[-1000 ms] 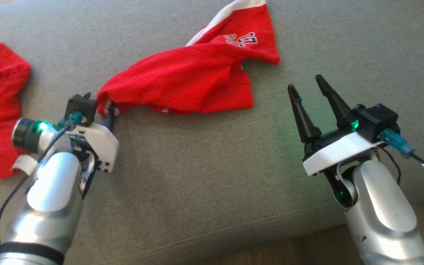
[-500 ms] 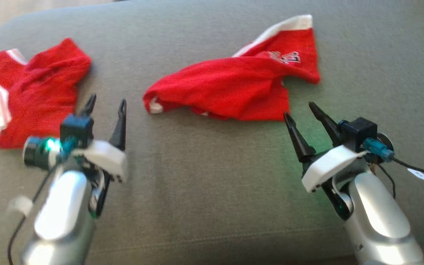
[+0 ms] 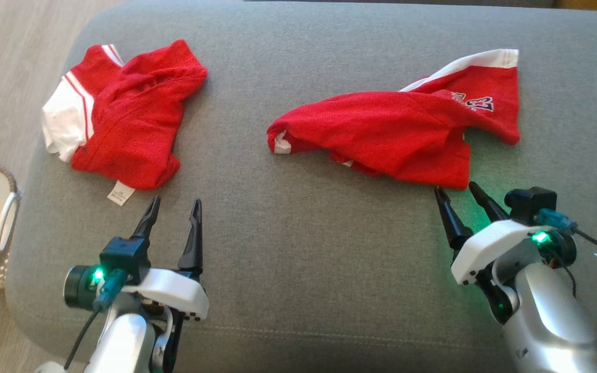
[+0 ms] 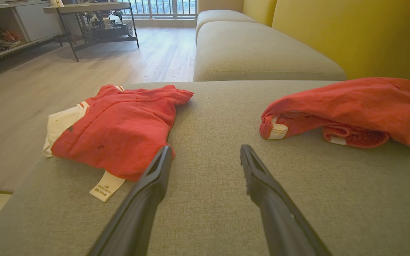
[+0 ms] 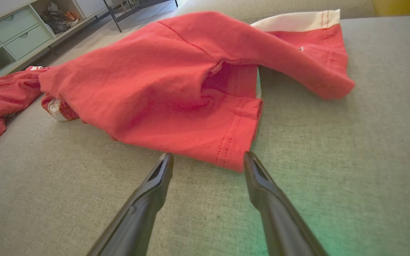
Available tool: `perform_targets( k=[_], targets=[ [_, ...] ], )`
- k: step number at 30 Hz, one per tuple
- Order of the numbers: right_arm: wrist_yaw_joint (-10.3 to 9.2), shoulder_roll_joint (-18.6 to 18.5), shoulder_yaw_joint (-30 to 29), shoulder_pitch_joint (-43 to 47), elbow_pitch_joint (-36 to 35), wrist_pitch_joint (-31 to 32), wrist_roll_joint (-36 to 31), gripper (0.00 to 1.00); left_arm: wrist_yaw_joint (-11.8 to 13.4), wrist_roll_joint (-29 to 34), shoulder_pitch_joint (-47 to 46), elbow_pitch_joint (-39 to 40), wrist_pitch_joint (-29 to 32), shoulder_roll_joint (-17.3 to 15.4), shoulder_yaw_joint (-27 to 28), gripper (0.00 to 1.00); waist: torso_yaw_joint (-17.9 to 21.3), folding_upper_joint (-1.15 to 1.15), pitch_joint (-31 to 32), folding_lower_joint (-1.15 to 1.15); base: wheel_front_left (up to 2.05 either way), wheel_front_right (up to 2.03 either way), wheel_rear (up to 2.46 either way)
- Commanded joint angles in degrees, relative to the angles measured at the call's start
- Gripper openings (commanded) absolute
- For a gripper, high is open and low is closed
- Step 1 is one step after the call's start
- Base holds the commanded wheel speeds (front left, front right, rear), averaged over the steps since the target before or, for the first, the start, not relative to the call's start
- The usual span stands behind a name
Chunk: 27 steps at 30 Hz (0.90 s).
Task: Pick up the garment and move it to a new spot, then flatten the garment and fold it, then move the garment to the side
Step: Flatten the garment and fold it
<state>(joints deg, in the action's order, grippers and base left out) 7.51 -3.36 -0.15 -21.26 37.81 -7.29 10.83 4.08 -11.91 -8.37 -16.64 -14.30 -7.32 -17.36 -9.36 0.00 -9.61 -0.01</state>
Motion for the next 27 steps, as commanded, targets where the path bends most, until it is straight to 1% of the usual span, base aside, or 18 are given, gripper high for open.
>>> perform_targets(
  k=[1,10,13,16,17,18,23,27],
  targets=[
    [-0.02,0.5,0.8,-2.6,-1.1,0.0,0.3,1.0,0.1,0.6,-1.8,2.2,-0.7,-0.5,2.4,1.0,-0.6,0.0,-0.4,0.01,0.0,0.0,0.0],
    [-0.02,0.0,-1.3,-7.0,6.9,-2.5,-2.7,1.0,-0.7,2.1,-2.0,1.9,-0.7,0.4,3.1,1.0,-1.5,0.0,-1.7,0.01,0.0,0.0,0.0],
    [-0.02,-0.3,-3.3,-8.8,9.9,-4.0,-4.2,1.0,-1.2,2.7,-2.3,1.5,-0.7,0.8,3.1,1.0,-1.6,0.0,-2.2,0.01,0.0,0.0,0.0],
    [-0.02,-0.1,-2.1,-9.8,11.7,-4.7,-4.1,1.0,-1.6,2.9,-2.6,1.1,-0.7,1.0,3.2,1.0,-1.4,0.0,-2.4,0.01,0.0,0.0,0.0],
    [-0.02,0.0,-1.2,-10.0,12.1,-5.0,-3.8,0.43,-1.7,3.0,-2.7,0.9,-0.7,1.0,3.3,1.0,-1.3,0.0,-2.4,0.01,0.0,0.0,0.0],
    [-0.02,0.1,-0.5,-10.3,12.3,-5.4,-3.5,0.0,-1.7,3.1,-2.7,0.8,-0.7,1.0,3.5,1.0,-1.1,0.0,-2.4,0.01,0.0,0.0,0.0],
    [-0.02,-0.1,2.6,-10.7,12.1,-7.0,-4.4,0.0,-2.0,3.5,-2.6,0.2,-0.7,1.0,4.2,1.0,0.4,0.0,-1.6,0.01,0.0,0.0,0.0],
    [-0.02,-0.3,3.4,-9.7,9.0,-7.6,-5.1,0.0,-2.2,3.8,-2.3,-0.1,-0.7,1.0,4.7,1.0,2.3,0.0,-0.2,0.01,0.0,0.0,0.0]
  ],
)
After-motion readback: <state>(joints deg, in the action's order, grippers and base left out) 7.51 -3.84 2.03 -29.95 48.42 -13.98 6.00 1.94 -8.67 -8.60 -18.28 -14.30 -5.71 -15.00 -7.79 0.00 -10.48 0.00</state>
